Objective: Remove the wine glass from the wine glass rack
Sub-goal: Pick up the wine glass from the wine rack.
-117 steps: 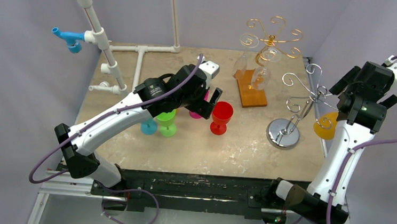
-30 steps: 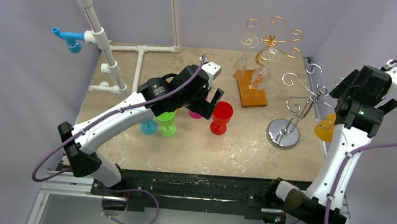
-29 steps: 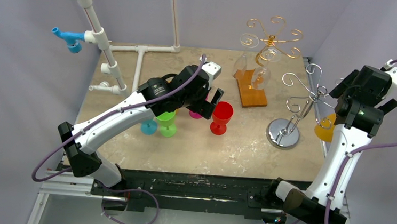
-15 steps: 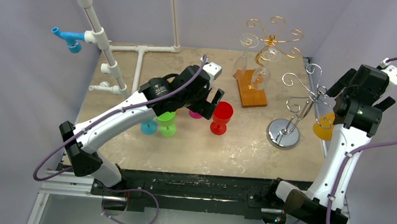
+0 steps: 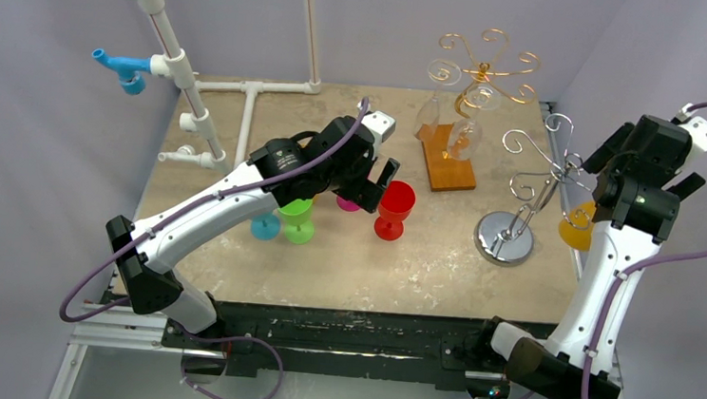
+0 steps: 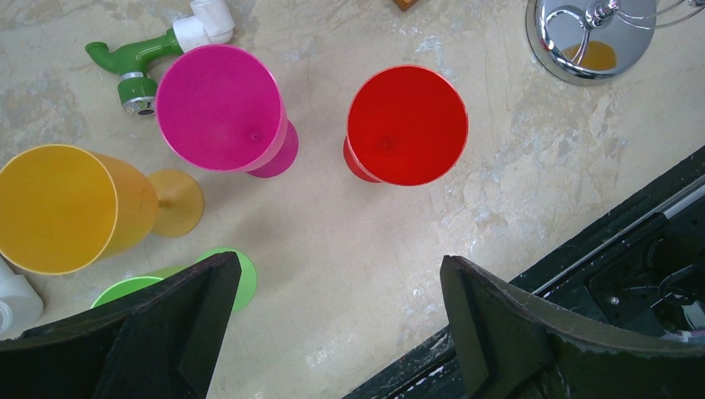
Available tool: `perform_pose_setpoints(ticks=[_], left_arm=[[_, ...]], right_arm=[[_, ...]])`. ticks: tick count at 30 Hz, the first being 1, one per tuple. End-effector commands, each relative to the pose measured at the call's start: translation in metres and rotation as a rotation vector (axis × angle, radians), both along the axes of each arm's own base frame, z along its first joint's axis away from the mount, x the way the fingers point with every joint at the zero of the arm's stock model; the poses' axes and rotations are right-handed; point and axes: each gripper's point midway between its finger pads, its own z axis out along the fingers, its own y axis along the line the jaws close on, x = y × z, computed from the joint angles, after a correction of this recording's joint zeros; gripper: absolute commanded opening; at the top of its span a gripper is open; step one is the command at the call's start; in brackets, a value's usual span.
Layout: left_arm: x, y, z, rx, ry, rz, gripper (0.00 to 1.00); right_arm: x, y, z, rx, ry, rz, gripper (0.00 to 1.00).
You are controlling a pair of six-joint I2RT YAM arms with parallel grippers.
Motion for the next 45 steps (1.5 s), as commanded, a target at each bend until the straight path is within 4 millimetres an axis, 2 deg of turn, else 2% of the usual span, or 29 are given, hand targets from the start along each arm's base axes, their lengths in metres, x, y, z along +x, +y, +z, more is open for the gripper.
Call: perform_pose_setpoints(ticks=[1, 24, 35, 45], left_arm=[[0.004, -0.008, 0.022, -0.047, -0.05, -0.016, 1.0], [0.004, -0.008, 0.025, -0.054, -0.051, -0.012, 1.0], [0.004, -0.009, 0.025, -0.057, -0.047, -0.014, 1.0], [0.004, -0.009, 0.026, -0.059, -0.046, -0.014, 1.0]], right_arm=[[0.003, -0.004, 0.002, -0.02, -0.008, -0.007, 0.99], [0.011, -0.01, 0.002, -0.011, -0.012, -0.04, 0.99], [0.008, -0.01, 0.013, -0.026, -0.03, -0.041, 0.76], [-0.002, -0.01, 0.026, -0.05, -0.055, -0.059, 0.68]])
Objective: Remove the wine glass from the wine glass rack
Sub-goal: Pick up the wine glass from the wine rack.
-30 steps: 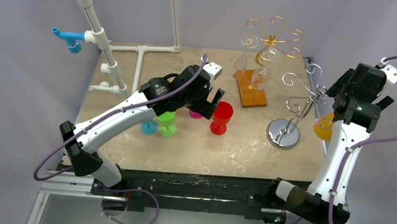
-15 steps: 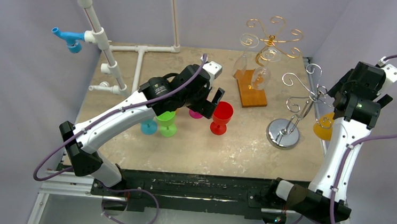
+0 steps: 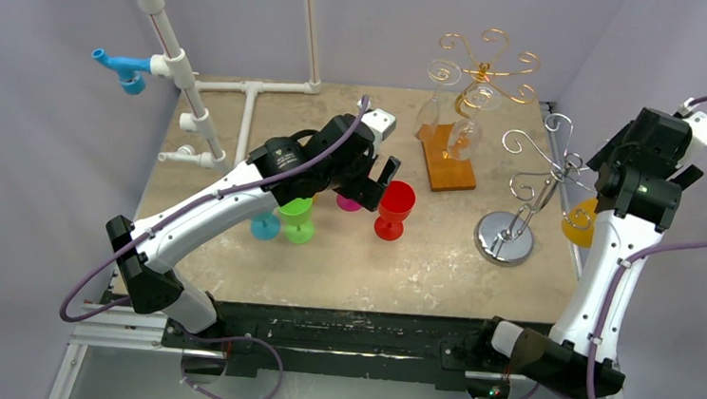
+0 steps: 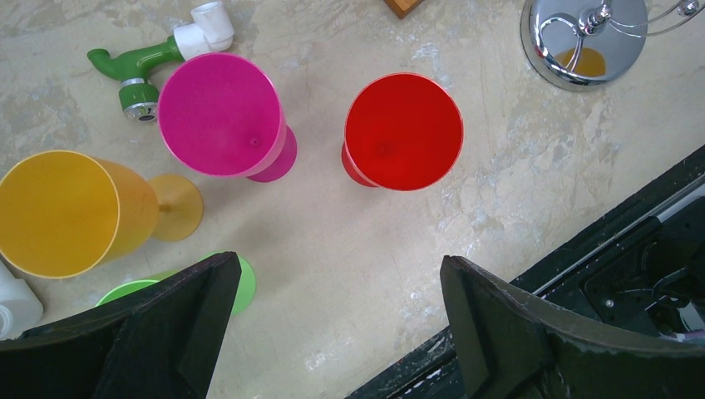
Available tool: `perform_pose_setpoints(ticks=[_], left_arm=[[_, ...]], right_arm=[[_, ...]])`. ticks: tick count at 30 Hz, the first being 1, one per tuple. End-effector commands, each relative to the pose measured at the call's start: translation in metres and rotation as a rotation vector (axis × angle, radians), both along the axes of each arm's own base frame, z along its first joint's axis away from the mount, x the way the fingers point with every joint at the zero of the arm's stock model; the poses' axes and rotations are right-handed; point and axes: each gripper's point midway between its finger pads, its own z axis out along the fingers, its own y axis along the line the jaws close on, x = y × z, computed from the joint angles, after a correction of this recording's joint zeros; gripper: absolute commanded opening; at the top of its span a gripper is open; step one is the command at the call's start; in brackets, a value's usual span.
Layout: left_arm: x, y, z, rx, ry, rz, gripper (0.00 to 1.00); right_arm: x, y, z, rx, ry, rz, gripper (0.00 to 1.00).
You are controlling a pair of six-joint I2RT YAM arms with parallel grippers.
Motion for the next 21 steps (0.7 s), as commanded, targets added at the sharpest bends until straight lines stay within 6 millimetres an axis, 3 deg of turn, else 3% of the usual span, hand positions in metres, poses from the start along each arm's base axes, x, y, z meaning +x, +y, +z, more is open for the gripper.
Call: perform_pose_setpoints(ticks=[1, 21], left_arm=[[0.003, -0.008, 0.021, -0.052, -0.039, -0.013, 1.0], [-0.001, -0.009, 0.019, -0.057, -0.028, -0.035, 1.0]], right_arm=[[-0.011, -0.002, 0.03, -0.055, -0.078, -0.034, 0.68], [-0.031, 0.006, 0.04, -0.075, -0.11, -0.031, 0.68]])
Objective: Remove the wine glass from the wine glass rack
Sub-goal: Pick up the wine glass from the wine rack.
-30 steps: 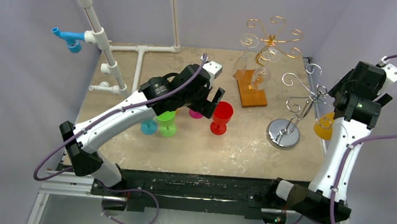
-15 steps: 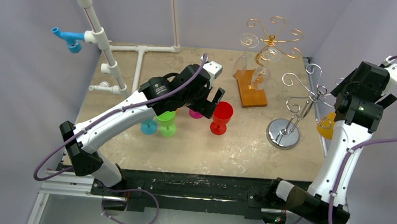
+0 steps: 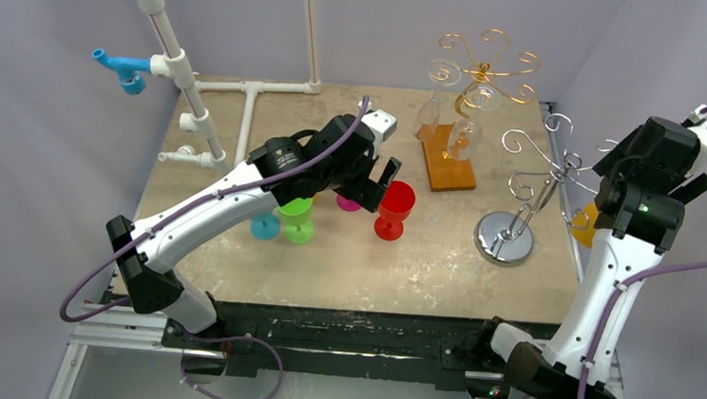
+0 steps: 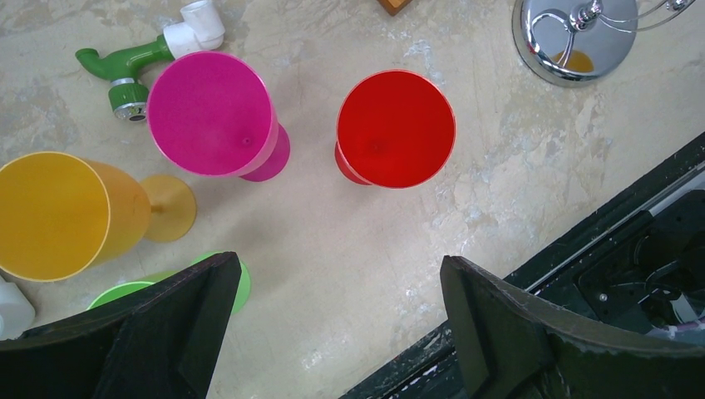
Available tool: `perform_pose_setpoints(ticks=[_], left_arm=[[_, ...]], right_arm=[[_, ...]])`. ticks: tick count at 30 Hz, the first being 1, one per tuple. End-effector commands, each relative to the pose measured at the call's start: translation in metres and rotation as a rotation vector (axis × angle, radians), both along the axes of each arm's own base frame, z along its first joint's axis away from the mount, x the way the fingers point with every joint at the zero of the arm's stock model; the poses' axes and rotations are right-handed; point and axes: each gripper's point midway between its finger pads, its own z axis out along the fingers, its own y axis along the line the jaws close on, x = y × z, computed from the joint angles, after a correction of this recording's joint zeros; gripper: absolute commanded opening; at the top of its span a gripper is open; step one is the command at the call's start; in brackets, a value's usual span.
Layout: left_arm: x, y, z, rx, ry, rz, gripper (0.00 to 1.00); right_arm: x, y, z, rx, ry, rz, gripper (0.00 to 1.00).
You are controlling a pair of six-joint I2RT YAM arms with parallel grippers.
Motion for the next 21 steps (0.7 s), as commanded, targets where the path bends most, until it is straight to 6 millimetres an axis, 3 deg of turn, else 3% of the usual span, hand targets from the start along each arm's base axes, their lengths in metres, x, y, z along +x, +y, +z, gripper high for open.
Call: perform_pose_setpoints(ticks=[1, 9, 21], left_arm=[[0.001, -0.008, 0.019, -0.053, -0.036, -0.024, 1.0], [-0.002, -0.004, 0.019, -0.054, -0.035, -0.021, 1.0], [-0.002, -0.002, 0.023, -0.067, -0.046, -0.014, 1.0]], right_arm=[[-0.012, 0.002, 0.019, -0.034, -0.05, -0.013, 0.68], [-0.012, 0.008, 0.018, -0.025, -0.064, 0.021, 0.68], [0.008, 0.025, 0.021, 0.014, -0.091, 0.158, 0.66]])
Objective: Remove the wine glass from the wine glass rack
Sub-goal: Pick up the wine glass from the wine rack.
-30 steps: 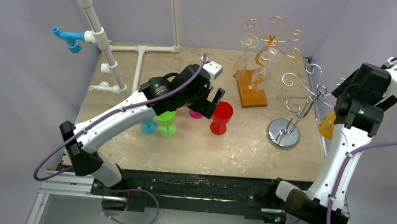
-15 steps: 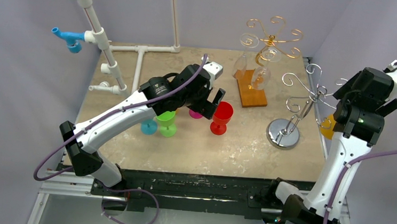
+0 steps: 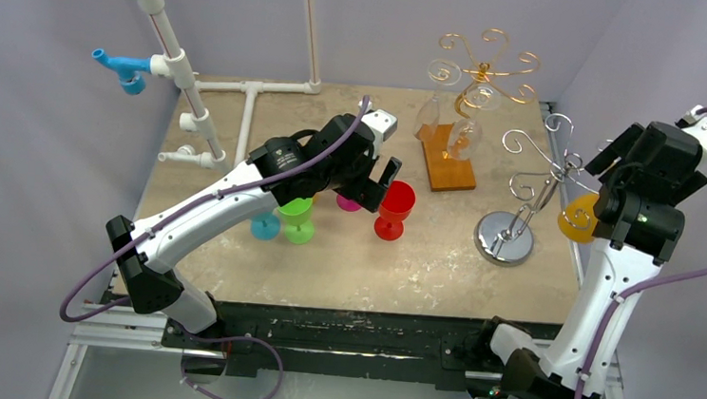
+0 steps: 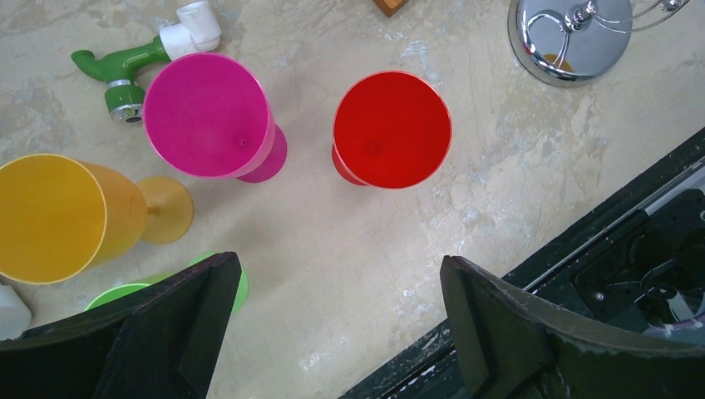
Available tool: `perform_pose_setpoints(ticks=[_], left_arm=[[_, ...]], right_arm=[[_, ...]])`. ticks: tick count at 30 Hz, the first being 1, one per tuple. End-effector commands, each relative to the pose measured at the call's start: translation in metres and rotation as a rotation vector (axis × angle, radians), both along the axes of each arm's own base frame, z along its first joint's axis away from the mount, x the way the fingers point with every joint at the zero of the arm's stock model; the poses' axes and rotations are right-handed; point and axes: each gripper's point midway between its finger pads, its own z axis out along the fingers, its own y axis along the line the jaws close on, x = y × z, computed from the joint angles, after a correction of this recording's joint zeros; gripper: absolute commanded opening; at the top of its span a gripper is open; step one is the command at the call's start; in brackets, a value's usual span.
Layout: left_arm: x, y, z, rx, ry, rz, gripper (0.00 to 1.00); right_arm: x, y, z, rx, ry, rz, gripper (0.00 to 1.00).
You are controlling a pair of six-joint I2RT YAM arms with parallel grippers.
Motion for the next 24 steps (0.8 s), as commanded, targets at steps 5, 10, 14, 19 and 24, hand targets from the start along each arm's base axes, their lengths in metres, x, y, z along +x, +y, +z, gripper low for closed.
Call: perform_pose_setpoints(ticks=[5, 10, 14, 19, 24], left_arm=[[-0.001, 0.0, 0.024, -0.066, -0.052, -0.004, 1.0], [0.0, 0.0, 0.025, -0.065, -0.056, 0.0, 1.0], [0.001, -0.001, 0.026, -0.067, -0.058, 0.001, 1.0], [0.004, -0.004, 0.028, -0.064, -0.062, 0.001, 1.0], [0.006, -0.006, 0.029, -0.063, -0.067, -0.002, 1.0]], right_arm=[[0.019, 0.005, 0.015, 0.004, -0.055, 0.067, 0.65], [0.031, 0.001, 0.017, 0.008, -0.076, 0.06, 0.64], [0.037, -0.003, 0.019, 0.01, -0.086, 0.044, 0.63], [0.04, -0.011, 0.023, -0.004, -0.088, 0.015, 0.63], [0.048, -0.016, 0.023, -0.012, -0.092, 0.001, 0.63]])
